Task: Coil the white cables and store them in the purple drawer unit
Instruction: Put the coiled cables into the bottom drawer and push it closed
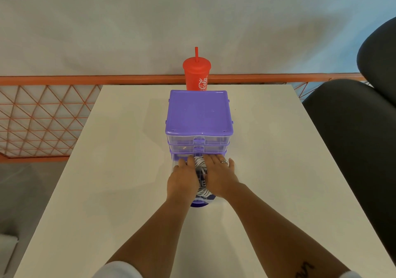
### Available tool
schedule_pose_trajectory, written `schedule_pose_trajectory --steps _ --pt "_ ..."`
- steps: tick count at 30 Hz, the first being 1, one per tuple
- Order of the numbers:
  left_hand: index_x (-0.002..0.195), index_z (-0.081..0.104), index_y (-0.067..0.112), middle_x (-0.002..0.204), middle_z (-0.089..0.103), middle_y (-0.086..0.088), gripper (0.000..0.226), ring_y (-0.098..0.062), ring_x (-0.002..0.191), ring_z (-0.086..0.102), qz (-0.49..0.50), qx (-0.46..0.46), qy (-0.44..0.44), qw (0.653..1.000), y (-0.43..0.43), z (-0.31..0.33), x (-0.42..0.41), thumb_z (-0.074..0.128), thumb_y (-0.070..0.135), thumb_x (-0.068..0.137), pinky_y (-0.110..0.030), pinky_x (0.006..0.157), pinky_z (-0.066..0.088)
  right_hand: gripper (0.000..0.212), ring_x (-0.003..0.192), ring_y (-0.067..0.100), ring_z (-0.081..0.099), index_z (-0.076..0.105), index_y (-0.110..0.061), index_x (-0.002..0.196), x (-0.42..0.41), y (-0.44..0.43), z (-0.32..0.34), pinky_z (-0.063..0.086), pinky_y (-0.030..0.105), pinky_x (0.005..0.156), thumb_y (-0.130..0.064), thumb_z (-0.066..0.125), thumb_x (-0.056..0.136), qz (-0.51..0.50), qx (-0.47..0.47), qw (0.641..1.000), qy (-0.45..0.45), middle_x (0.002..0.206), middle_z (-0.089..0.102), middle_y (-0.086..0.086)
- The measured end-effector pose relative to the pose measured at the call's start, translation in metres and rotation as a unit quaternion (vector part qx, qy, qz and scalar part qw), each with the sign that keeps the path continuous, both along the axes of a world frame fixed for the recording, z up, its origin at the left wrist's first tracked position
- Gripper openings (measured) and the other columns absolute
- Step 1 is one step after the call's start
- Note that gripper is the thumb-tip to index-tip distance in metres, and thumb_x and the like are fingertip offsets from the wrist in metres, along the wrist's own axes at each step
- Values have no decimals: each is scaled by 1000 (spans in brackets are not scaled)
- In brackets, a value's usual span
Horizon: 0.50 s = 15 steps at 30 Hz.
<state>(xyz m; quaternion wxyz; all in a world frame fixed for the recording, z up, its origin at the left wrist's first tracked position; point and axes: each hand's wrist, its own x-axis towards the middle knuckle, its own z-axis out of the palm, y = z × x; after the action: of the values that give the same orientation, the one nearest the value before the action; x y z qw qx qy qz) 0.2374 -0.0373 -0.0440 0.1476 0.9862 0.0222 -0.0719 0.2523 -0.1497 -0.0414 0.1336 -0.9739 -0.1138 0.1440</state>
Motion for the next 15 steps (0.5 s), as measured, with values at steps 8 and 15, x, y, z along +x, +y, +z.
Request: schedule_pose_trajectory --steps 8,15 --pt "138 24 18 133 45 -7 50 -22 114 52 14 -11 -1 1000 -2 0 -1 46 32 94 -33 93 48 70 142 24 15 15 -22 146 2 0 1 8 50 114 -27 55 89 -4 19 1000 2 152 23 0" --pt "138 24 18 133 44 -7 50 -22 114 51 16 -2 2 1000 -3 3 -1 45 32 95 -32 92 48 66 139 24 23 20 -20 144 2 1 2 10 49 114 -26 55 88 -17 11 1000 -8 148 33 3"
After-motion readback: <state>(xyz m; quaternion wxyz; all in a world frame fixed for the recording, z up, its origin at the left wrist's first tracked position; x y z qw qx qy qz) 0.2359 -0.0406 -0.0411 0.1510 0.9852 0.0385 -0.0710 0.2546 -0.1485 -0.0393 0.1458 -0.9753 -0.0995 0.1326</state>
